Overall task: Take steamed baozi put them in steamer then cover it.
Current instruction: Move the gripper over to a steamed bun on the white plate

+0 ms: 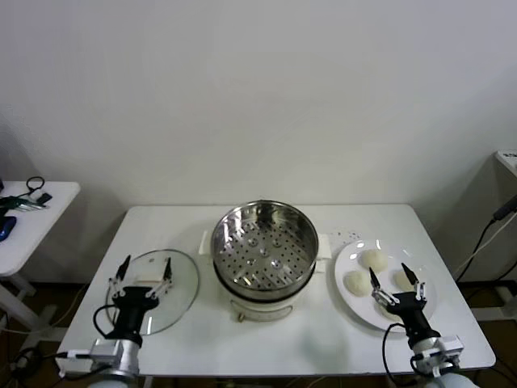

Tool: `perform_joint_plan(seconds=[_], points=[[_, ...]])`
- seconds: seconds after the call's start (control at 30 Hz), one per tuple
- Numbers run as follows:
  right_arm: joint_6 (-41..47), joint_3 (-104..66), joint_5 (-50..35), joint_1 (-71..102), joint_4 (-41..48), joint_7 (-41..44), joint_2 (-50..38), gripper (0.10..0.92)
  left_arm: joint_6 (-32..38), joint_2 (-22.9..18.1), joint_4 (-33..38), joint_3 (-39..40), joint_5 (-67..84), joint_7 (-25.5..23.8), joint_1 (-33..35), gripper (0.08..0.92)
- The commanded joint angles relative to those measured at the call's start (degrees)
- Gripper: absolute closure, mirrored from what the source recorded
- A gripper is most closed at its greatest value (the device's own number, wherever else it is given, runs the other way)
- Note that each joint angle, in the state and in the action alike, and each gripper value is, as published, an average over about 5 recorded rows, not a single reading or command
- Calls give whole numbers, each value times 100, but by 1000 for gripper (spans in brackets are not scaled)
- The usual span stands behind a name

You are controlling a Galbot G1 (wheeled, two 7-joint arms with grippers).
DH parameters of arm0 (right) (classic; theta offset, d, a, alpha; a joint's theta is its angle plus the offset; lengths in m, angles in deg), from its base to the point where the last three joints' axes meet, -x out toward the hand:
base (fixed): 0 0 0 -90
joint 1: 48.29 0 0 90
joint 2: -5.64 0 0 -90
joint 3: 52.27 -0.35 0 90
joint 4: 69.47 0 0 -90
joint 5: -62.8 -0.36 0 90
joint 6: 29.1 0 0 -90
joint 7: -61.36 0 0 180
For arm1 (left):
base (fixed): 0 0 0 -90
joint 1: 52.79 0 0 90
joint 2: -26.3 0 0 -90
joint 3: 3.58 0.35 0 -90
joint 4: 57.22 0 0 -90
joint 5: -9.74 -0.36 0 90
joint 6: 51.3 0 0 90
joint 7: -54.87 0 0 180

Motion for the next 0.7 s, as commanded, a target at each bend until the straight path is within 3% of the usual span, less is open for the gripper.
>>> perform_joint_plan(seconds=[0.03,0.23,0.47,0.7], points=[[304,-50,127,-111,-31,187,-111,203,-107,16,14,16,11,62,6,177],[1089,-121,849,-667,397,1667,-1593,203,-47,96,-15,43,-18,68,47,177],[1108,470,1104,-1556,1230,3396,-3544,203,-103,135,19,72,428,54,126,177],[974,1834,1719,-2912,2173,4556,-4697,203,-52,223,-34,67,526,42,193,177]])
